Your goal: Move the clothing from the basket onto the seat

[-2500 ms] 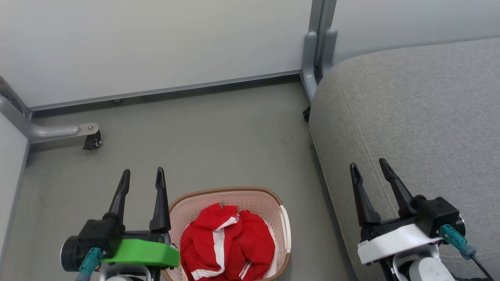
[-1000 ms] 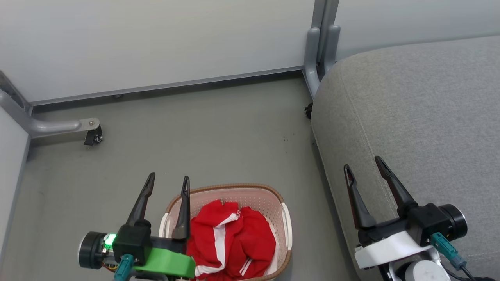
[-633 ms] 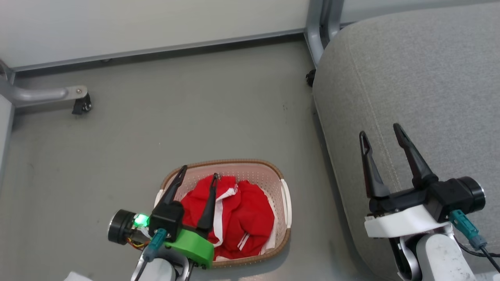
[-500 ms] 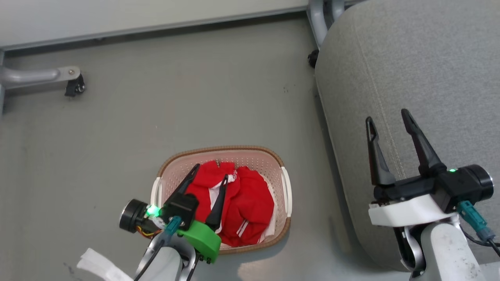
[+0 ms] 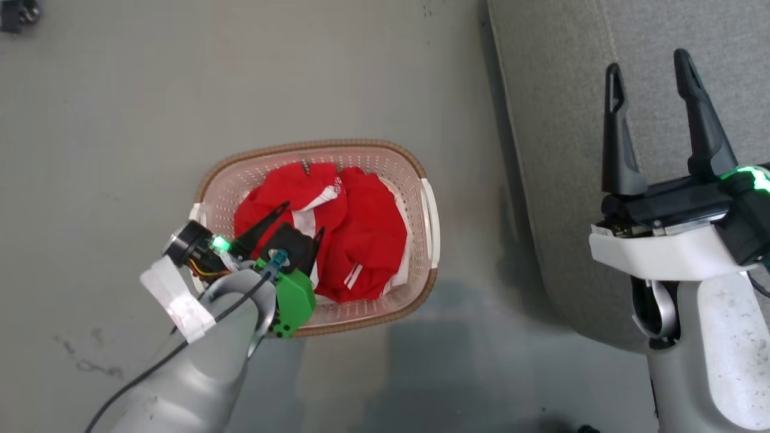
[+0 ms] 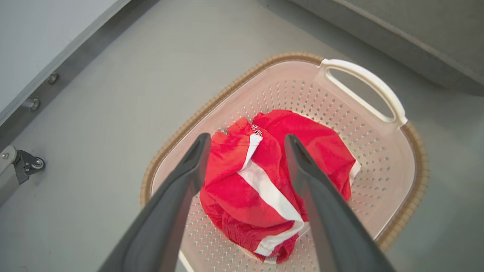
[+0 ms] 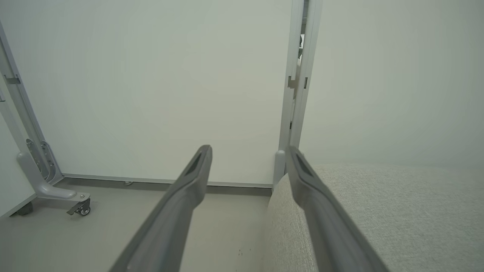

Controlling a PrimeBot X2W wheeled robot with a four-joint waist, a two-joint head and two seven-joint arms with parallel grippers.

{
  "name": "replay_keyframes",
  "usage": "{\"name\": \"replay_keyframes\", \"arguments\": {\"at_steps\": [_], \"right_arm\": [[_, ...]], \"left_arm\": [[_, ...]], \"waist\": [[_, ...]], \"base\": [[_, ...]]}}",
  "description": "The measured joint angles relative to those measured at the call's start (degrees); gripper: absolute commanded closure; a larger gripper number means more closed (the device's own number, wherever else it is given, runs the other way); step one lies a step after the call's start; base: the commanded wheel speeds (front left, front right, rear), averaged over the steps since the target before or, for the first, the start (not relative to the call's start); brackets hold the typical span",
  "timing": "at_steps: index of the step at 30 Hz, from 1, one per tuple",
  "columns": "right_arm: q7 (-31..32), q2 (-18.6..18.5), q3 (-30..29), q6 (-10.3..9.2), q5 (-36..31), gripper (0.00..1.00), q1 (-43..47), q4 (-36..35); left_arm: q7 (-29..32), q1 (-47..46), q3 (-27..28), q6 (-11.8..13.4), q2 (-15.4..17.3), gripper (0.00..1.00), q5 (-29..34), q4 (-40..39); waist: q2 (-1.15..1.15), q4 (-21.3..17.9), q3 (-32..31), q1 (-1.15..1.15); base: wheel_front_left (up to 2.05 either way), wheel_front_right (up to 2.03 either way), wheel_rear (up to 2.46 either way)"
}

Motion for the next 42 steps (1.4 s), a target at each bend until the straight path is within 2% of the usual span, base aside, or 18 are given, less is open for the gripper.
{"name": "replay_keyframes", "arguments": {"at_steps": [5, 10, 20, 26, 31, 32, 34, 37, 42], "right_arm": [[-0.01, -0.01, -0.05, 0.0, 1.43, 0.0, -2.58, -1.47], [-0.01, -0.01, -0.03, 0.0, 2.35, 0.0, -4.2, -2.33], [-0.01, -0.02, -0.13, 0.0, 3.0, 0.0, -7.21, -2.97], [-0.01, -0.01, -0.03, 0.0, 3.45, 0.0, -8.09, -3.22], [-0.01, 0.0, 0.29, 0.0, 3.49, 0.0, -8.08, -3.45], [-0.01, -0.01, 0.27, 0.0, 3.49, 0.0, -8.09, -3.49], [-0.01, -0.01, 0.19, 0.0, 3.48, 0.0, -8.09, -3.49], [-0.01, -0.01, 0.08, 0.0, 3.39, 0.0, -8.1, -3.21], [-0.01, 0.01, 0.22, 0.0, 3.38, 0.0, -8.11, -2.61]], "left_arm": [[0.0, -7.12, -0.62, 0.53, 0.4, 0.0, 1.19, 6.83], [0.0, -11.08, -0.56, 0.02, 0.43, 0.0, -0.3, 11.04], [2.46, -17.57, -3.93, -0.54, 0.35, 0.0, 1.0, 16.36], [4.7, -18.84, -4.7, 2.21, 1.07, 0.0, 1.63, 17.11], [5.73, -19.65, -5.37, 5.6, 1.85, 0.0, 1.88, 17.46], [5.72, -19.89, -6.01, 6.0, 1.97, 0.06, 2.41, 17.48], [5.91, -20.26, -6.25, 7.33, 2.19, 1.0, 2.81, 17.56], [4.64, -20.28, -5.58, 9.04, 2.13, 1.0, 1.7, 17.67], [1.05, -19.54, -3.1, 9.15, 2.15, 1.0, -1.78, 16.78]], "waist": [[0.0, -1.38, 5.83, 0.0], [0.0, -2.94, 11.45, 0.0], [0.0, -5.81, 20.41, 0.0], [0.0, -7.57, 23.73, 0.0], [0.0, -8.88, 25.15, 0.0], [0.0, -8.99, 25.34, 0.0], [0.0, -9.13, 25.68, 0.0], [0.0, -8.97, 25.45, 0.0], [0.0, -8.52, 23.62, 0.0]], "base": [[0.0, 0.0, 0.0], [0.0, 0.0, 0.0], [0.0, 0.0, 0.0], [0.0, 0.0, 0.0], [0.0, 0.0, 0.0], [0.0, 0.0, 0.0], [0.0, 0.0, 0.0], [0.0, 0.0, 0.0], [0.0, 0.0, 0.0]]}}
